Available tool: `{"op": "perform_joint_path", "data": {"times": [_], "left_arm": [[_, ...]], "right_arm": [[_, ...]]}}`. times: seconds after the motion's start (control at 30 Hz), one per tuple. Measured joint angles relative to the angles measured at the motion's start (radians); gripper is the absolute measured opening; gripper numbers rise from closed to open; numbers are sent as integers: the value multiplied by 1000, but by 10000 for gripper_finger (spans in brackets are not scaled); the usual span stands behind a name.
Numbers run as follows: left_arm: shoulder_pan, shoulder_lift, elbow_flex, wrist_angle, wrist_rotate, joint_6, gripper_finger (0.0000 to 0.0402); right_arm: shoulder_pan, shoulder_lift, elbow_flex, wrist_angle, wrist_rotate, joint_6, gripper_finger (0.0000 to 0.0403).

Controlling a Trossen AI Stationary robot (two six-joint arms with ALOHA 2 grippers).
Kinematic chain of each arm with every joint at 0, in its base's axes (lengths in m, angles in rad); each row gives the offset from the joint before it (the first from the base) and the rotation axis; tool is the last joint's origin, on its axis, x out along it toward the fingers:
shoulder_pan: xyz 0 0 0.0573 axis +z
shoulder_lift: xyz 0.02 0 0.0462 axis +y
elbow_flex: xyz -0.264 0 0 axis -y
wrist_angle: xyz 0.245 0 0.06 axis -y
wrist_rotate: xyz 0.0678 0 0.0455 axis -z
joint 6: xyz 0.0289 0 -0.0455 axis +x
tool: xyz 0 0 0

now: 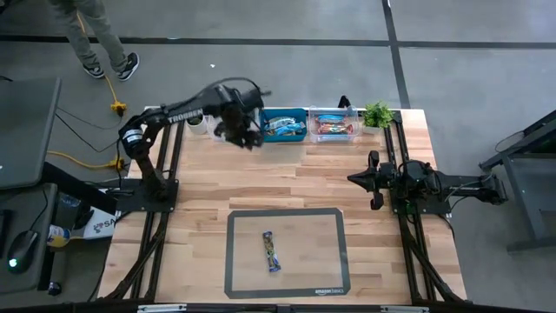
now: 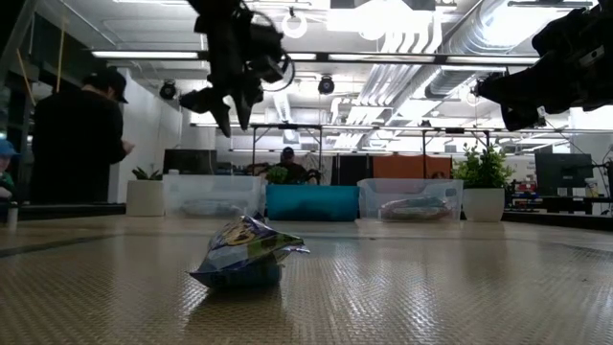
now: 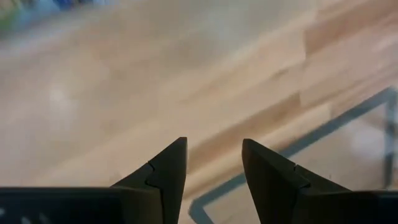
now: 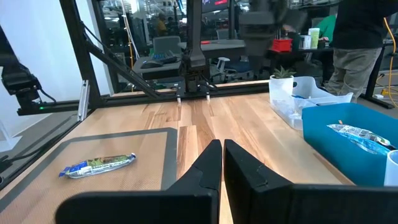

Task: Pick and place Granola Bars by type
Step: Put the blue granola bar into the left transparent bin

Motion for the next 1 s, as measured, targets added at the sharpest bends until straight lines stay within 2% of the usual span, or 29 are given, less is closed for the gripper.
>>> {"op": "perform_joint_path", "data": {"times": [0.33, 0.6, 1.0], "left_arm": [[-358, 0, 0, -16, -93, -373, 152], [-629, 0, 0, 33, -147, -670, 152], [-933, 1, 0, 140, -315, -1044, 152]], "right_arm": [[0, 0, 0, 0, 0, 0, 0], [0, 0, 0, 0, 0, 0, 0], [0, 0, 0, 0, 0, 0, 0]]}}
